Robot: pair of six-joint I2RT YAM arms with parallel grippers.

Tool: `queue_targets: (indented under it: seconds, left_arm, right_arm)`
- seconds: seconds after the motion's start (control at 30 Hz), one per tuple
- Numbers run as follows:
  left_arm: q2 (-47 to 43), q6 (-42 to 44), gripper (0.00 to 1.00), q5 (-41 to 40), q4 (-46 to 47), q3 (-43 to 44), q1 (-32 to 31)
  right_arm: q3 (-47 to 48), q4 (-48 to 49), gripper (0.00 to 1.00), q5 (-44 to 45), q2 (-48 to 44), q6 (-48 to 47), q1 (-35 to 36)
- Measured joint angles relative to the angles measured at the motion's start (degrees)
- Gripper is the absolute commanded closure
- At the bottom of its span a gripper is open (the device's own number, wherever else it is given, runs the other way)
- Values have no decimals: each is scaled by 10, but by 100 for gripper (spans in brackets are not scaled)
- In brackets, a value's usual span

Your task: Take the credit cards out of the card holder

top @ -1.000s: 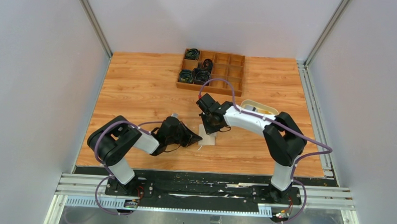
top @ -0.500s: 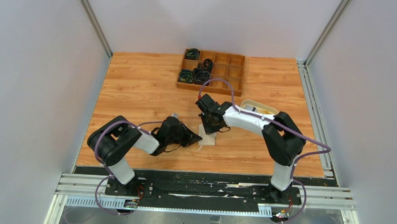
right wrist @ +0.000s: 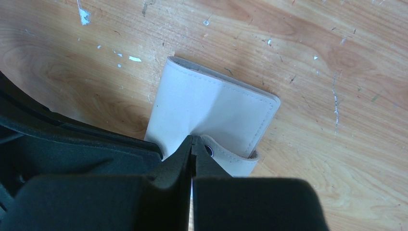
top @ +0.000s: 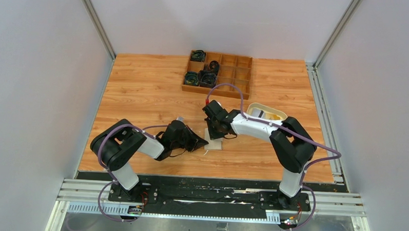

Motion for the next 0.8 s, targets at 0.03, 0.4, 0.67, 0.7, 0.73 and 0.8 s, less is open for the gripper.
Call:
queue_targets:
  seconds: [0.03, 0.4, 0.67, 0.7, 0.73, 0.8]
  left_arm:
    - [0, 0, 100, 0, 0, 0, 0]
    - [0, 0, 100, 2, 1, -1, 0]
    - [-6, 8, 44, 0, -8, 5, 0]
    - [-12, 11, 36, -1, -15, 10, 0]
    - [-20, 19, 29, -1, -25, 16, 0]
    - [-40, 38, 14, -8, -60, 32, 0]
  right_arm:
    - [-6, 8, 100, -1, -2, 3, 0]
    - [-26, 60, 38, -28, -29, 3, 1]
    - [-27, 49, 31, -29, -121, -31, -19]
    - [-29, 50, 30, -30, -144, -34, -29]
    - [-31, 53, 30, -30, -165, -36, -40]
    - [-45, 60, 29, -31, -213, -39, -64]
